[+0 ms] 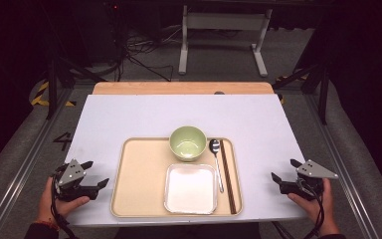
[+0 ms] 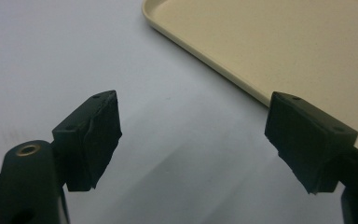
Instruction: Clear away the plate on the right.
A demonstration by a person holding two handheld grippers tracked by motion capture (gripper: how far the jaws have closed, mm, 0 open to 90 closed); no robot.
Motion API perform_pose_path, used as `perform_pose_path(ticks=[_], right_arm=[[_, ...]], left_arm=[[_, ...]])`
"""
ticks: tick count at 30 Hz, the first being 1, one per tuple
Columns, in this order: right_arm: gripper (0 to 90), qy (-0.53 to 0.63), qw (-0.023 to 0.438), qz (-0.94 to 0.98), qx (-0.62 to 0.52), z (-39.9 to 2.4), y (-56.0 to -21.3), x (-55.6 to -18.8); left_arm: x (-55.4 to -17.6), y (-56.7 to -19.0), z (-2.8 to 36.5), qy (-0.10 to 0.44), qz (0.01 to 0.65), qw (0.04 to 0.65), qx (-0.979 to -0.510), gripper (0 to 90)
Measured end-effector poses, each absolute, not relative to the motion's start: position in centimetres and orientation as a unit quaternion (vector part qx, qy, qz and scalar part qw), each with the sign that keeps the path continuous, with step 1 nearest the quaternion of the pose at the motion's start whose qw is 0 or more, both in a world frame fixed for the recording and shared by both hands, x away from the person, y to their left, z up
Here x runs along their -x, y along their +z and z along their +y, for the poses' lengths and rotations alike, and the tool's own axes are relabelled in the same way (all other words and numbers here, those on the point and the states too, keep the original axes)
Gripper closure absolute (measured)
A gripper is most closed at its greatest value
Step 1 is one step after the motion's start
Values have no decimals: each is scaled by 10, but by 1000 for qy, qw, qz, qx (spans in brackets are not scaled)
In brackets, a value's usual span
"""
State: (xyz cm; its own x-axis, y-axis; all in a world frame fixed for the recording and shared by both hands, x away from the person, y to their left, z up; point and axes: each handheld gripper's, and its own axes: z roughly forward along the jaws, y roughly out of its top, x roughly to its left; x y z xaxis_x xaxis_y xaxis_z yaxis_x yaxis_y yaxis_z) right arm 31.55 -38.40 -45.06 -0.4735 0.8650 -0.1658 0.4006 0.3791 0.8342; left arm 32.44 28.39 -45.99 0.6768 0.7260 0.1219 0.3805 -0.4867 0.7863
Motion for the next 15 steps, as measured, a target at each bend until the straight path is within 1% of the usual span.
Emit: perform_pose_path(ticks=[7,15], right_arm=[[149,389,321,762,-407,-384,-444,-307],[149,386,323,765,-401,-382,-445,-308]], left_arm=[[-326,-460,284,226,326,385,-833,194],[-326,-459,283,228,328,383,-833,194]])
